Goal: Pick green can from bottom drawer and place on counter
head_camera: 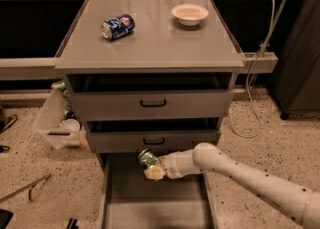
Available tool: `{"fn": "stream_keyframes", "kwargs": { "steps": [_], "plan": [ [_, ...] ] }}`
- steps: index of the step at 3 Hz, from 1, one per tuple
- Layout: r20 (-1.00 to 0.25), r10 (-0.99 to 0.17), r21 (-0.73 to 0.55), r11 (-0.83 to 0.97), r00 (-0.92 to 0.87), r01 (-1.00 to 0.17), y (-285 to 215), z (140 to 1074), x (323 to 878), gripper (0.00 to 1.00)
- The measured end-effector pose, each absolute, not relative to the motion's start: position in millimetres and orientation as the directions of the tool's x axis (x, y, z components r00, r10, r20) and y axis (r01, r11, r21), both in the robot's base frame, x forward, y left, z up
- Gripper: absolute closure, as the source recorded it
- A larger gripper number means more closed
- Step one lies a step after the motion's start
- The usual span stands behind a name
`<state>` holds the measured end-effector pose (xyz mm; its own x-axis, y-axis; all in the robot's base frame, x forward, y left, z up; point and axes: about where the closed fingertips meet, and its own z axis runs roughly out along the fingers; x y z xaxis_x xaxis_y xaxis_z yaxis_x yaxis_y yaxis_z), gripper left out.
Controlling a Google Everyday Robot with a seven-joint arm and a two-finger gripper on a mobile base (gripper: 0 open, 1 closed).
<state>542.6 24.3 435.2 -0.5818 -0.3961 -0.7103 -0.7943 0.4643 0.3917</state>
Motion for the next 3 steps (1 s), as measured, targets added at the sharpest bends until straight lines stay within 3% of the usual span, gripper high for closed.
{"fn": "stream_keyframes", "kwargs": {
  "steps": [1,3],
  "plan": [
    [-0.742,-0.394,0.398,0.391,-0.542,-0.830,6.6,502.9,537.6,1.00],
    [-0.731,-0.415,0.414,0.361,-0.542,-0.835,8.6,502.3,527.2,1.00]
  ]
}}
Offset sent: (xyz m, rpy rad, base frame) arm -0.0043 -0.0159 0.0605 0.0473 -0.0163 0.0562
